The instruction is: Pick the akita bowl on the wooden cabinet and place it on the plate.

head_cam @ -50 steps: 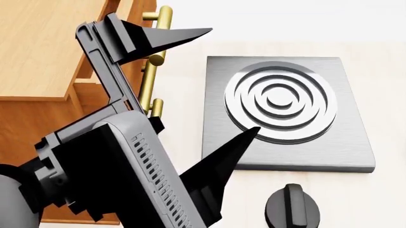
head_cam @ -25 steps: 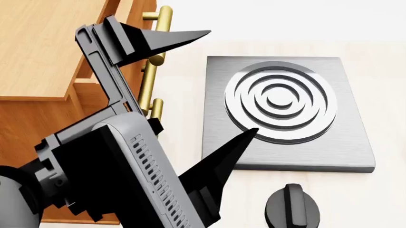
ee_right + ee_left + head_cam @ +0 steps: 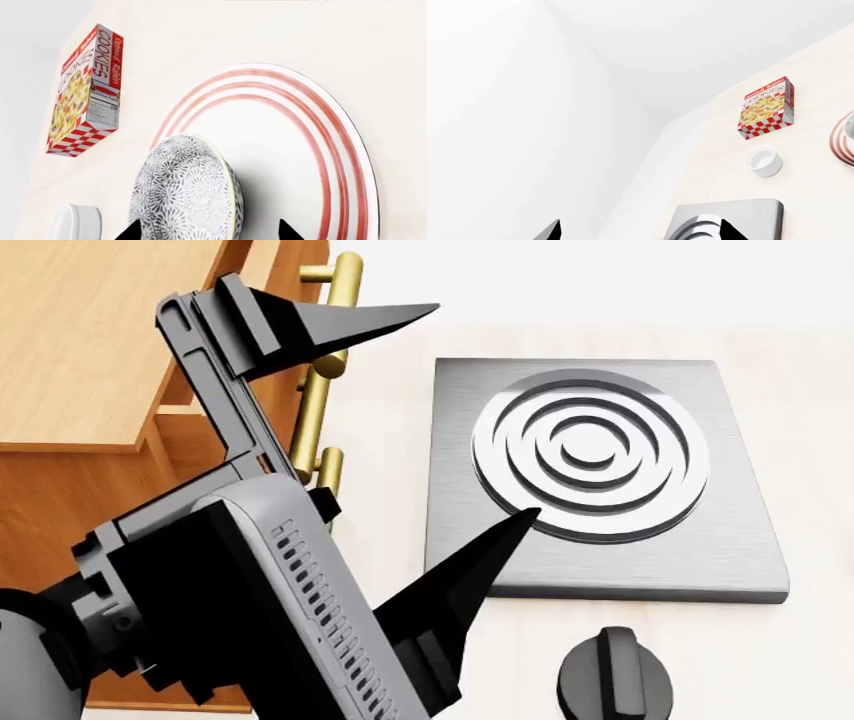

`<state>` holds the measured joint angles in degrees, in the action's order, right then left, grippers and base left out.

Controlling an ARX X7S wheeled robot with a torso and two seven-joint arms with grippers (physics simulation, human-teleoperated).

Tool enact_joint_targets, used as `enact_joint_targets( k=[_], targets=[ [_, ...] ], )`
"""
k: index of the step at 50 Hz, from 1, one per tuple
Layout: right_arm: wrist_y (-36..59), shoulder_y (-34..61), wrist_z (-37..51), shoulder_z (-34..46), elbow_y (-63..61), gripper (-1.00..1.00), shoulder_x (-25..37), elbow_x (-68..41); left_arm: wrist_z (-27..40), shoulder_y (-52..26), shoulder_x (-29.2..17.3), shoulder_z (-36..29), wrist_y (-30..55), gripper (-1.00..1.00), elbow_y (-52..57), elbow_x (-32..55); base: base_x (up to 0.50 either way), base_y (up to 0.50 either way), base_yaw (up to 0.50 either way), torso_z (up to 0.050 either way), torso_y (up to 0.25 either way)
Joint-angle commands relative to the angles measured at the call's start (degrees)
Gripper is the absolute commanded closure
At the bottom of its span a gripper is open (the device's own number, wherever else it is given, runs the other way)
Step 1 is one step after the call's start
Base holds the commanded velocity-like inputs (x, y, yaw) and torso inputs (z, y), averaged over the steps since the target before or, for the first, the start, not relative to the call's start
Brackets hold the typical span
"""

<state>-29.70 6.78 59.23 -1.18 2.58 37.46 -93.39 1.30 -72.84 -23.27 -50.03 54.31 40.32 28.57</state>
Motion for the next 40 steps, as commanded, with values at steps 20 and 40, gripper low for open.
enact_joint_targets(
  k=[20,40],
  targets=[
    [-1.28,-3.36,3.93,-3.47,-12.40,-1.00,3.45,2.76,0.52,0.33,-0.52,0.47,0.00,-1.00,0.32,0.54,0.00,0.00,0.00,0.000,0.000],
    [-1.75,-4.14,8.82,-7.78,-27.94,-1.00,7.81,4.62,0.81,0.47,-0.88,1.14,0.13,-1.00,0.48,1.06,0.00,0.00,0.00,0.000,0.000]
  ],
)
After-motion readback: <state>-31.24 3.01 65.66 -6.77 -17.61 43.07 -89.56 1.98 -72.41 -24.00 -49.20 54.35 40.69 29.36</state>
